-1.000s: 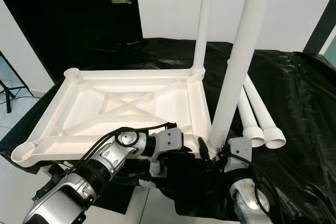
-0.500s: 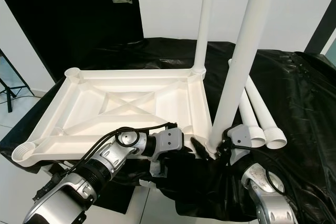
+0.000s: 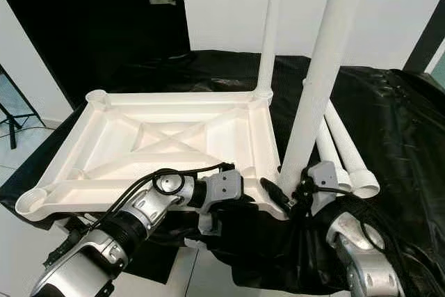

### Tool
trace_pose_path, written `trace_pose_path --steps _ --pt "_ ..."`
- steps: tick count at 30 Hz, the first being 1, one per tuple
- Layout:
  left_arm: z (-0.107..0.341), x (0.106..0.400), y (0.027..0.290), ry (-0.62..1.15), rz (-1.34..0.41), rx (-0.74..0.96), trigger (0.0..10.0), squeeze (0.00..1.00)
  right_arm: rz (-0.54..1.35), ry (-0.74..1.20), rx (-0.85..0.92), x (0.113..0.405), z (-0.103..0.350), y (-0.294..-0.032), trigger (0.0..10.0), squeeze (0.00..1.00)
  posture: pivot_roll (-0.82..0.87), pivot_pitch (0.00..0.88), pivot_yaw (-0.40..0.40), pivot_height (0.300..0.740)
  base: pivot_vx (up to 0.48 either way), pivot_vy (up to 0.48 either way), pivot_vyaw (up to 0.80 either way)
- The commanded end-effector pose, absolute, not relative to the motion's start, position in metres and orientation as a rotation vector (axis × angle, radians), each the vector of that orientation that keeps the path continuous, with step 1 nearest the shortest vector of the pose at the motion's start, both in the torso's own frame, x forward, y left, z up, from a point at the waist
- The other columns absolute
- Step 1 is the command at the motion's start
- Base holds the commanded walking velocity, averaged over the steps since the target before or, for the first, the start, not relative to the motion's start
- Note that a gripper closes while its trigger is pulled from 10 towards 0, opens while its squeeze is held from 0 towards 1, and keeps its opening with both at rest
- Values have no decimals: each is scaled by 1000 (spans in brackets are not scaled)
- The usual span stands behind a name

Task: Building children table

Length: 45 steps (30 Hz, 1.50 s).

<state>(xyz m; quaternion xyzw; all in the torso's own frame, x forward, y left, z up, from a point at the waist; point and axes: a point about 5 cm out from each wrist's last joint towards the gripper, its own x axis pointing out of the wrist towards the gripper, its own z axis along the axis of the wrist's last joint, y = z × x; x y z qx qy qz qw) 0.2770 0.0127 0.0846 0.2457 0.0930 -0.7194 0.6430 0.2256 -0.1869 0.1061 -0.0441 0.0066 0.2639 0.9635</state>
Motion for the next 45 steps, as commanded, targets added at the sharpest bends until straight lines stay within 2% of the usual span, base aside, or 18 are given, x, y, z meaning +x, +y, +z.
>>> trace_pose_path --steps 1,2,3,5,8,10,16,17,18,19,21,22,27,28,36,40,45 --pt "34 255 39 520 -1676 550 10000 0 509 44 -83 214 94 -177 0 0 155 0 -7 740 0 0 0" --pt "35 256 39 520 -1674 551 10000 0 416 34 -86 209 92 -179 0 0 159 0 -10 740 0 0 0" --pt "35 256 39 520 -1674 551 10000 0 416 34 -86 209 92 -179 0 0 159 0 -10 740 0 0 0" --pt "35 256 40 520 -1673 551 10000 0 221 -2 -115 205 93 -187 0 0 165 0 -13 740 0 0 0" --pt "34 256 40 521 -1673 550 10000 0 133 -15 -132 205 94 -190 0 0 165 0 -13 740 0 0 0" --pt "33 254 40 525 -1674 546 10000 0 -12 -35 -142 209 96 -197 0 0 163 0 -11 740 0 0 0" --pt "33 254 40 527 -1677 545 10000 0 -55 -40 -138 211 96 -199 0 0 160 0 -9 740 0 0 0" --pt "33 253 40 526 -1679 545 10000 0 -48 -39 -141 212 96 -199 902 0 160 0 -9 740 0 0 0" --pt "33 253 40 526 -1679 545 10000 0 -48 -39 -141 212 96 -199 902 0 160 0 -9 740 0 0 0" --pt "33 254 39 524 -1680 546 10000 0 1 -48 -158 213 97 -194 10000 0 156 0 -7 740 0 0 0" --pt "34 254 39 523 -1681 548 10000 0 49 -63 -165 215 98 -189 10000 0 153 0 -5 740 0 0 0" --pt "34 254 38 521 -1681 549 10000 0 85 -77 -159 216 99 -185 10000 1000 152 0 -4 740 0 0 0" --pt "34 254 38 520 -1681 550 10000 0 222 -49 -112 221 98 -178 10000 1000 151 0 -4 740 0 0 0" --pt "34 254 38 519 -1680 549 10000 0 334 -47 -76 228 105 -175 10000 0 154 0 -10 740 0 0 0" --pt "33 253 37 519 -1679 543 10000 0 543 17 -93 227 108 -175 10000 0 149 0 -14 740 0 0 0" --pt "34 253 35 516 -1678 540 10000 0 736 130 -109 217 103 -182 10000 0 146 0 -16 740 0 0 0" --pt "34 253 35 515 -1679 540 10000 0 803 181 -127 213 100 -185 10000 0 145 0 -17 740 0 0 0"
